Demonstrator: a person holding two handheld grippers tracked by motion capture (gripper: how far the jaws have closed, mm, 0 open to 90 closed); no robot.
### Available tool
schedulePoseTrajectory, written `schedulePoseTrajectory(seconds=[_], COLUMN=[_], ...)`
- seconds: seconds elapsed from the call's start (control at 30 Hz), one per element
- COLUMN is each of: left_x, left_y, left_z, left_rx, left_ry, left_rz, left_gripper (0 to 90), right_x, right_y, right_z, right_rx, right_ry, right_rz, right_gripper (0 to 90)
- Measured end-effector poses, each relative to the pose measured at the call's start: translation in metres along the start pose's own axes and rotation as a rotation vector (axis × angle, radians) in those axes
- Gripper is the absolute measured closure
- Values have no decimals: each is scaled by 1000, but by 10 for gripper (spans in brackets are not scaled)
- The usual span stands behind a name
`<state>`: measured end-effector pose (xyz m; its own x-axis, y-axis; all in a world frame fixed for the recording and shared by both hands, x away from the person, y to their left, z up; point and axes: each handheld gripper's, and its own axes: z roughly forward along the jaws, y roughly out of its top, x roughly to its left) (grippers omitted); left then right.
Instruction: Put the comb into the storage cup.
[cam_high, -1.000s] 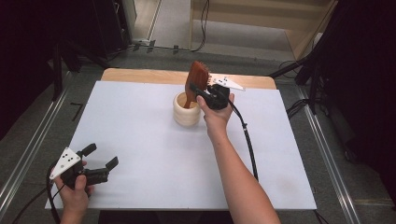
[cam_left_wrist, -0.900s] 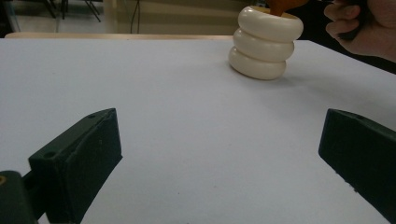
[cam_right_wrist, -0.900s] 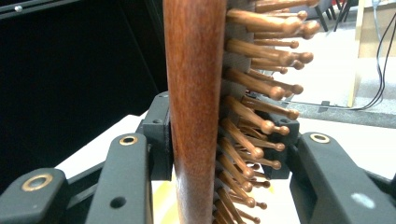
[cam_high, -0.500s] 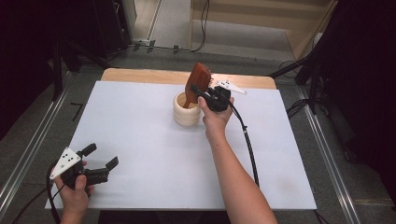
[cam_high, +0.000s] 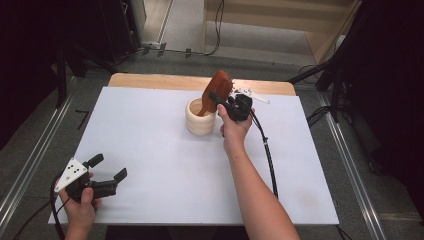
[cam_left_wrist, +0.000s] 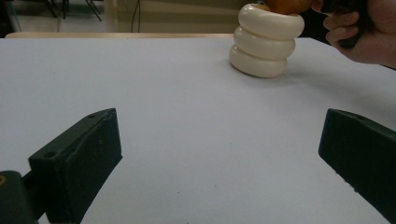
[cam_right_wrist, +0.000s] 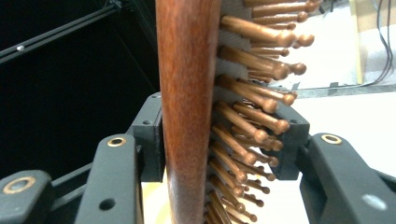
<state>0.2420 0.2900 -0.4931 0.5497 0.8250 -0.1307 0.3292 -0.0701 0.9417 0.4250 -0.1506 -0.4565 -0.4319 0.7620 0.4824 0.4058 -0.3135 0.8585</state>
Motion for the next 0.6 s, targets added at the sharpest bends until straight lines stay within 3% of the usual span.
schedulePoseTrajectory(seconds=[0.6], left_x=[0], left_y=[0], left_z=[1], left_rx=[0], left_ry=[-3], left_rz=[2], left_gripper=[0], right_x=[-4], right_y=[0], right_z=[-6], right_rx=[36], right_ry=[-20], right_rz=[-4], right_gripper=[389])
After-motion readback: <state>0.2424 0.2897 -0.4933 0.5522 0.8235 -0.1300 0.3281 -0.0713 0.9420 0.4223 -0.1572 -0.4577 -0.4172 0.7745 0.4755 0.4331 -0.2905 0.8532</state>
